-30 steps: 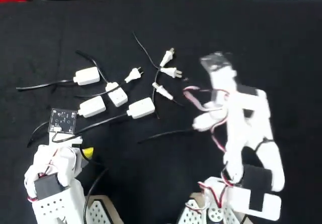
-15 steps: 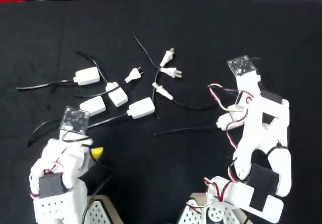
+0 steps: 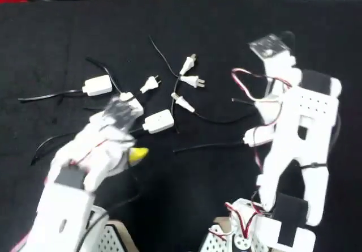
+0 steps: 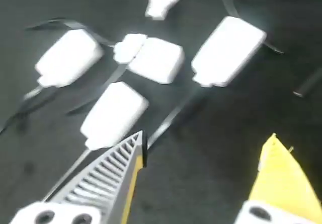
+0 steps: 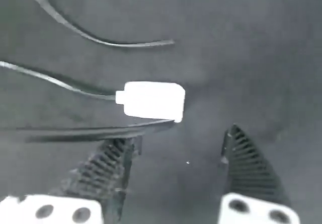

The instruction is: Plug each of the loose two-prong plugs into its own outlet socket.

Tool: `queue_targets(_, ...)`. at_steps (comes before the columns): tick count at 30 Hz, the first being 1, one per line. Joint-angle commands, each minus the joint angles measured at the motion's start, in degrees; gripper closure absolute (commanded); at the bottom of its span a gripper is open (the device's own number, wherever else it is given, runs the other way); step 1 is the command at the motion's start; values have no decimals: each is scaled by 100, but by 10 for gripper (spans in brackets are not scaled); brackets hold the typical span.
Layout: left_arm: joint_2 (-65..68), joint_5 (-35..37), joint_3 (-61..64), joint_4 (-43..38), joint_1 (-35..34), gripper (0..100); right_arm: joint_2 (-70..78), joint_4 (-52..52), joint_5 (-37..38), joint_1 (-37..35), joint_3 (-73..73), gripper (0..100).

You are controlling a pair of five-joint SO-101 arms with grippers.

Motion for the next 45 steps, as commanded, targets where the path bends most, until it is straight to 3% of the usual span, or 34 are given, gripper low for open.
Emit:
queue_targets(1,1600,70,-901,-730,576,647,-31,510,-299,-563,-1024,750)
queue_targets(8,3719,-9,-1991,-1635,567,647,629,501,-352,-1433,-1701,959)
queue_targets(12,4440,-378,-2316,-2022,567,647,1297,422,-554,-1591,-1877,963)
queue_targets(21,5688,-396,-2457,-2884,409,647,2281,-229,-844,-1574,-1886,966)
queue_targets(26,5846,-387,-2651,-2892,295,654,2563,-448,-1064,-1574,-1886,966)
queue_targets(41,5846,-413,-2607,-2875,321,895,2642,-791,-1073,-1389,-1481,966)
queue_targets(45,5785,-484,-2703,-2224,479,920,2642,-791,-1073,-1415,-1473,966)
